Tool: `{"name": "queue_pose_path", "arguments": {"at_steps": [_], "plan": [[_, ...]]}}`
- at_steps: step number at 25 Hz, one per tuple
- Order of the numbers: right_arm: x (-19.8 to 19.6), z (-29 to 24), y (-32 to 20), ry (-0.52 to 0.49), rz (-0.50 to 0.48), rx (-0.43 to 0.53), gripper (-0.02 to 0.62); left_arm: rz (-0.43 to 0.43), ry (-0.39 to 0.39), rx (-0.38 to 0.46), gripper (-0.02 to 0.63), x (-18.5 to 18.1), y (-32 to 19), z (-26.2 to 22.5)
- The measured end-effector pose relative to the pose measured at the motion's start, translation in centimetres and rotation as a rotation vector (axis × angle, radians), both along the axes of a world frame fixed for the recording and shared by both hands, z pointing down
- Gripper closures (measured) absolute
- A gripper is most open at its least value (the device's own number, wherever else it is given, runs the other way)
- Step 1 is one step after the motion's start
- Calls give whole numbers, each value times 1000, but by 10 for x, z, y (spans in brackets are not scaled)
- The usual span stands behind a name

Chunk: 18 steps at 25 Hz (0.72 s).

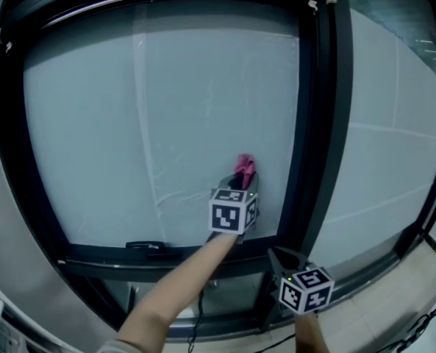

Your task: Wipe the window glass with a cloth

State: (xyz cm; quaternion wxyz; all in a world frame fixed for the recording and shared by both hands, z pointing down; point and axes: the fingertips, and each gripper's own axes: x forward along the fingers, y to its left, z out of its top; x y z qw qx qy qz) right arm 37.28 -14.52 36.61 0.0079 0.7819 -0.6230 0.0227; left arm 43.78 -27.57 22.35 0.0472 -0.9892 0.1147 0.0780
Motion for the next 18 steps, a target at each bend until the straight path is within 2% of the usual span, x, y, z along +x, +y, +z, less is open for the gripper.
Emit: {"name": "queue_pose_path", "arguments": {"at_steps": [10, 18], "plan": [[47, 11, 56, -21, 131, -10, 606, 129, -9, 14, 555, 69, 49, 4], [60, 22, 67, -40, 149, -30, 606, 215, -27, -5, 555, 87, 64, 33]]}}
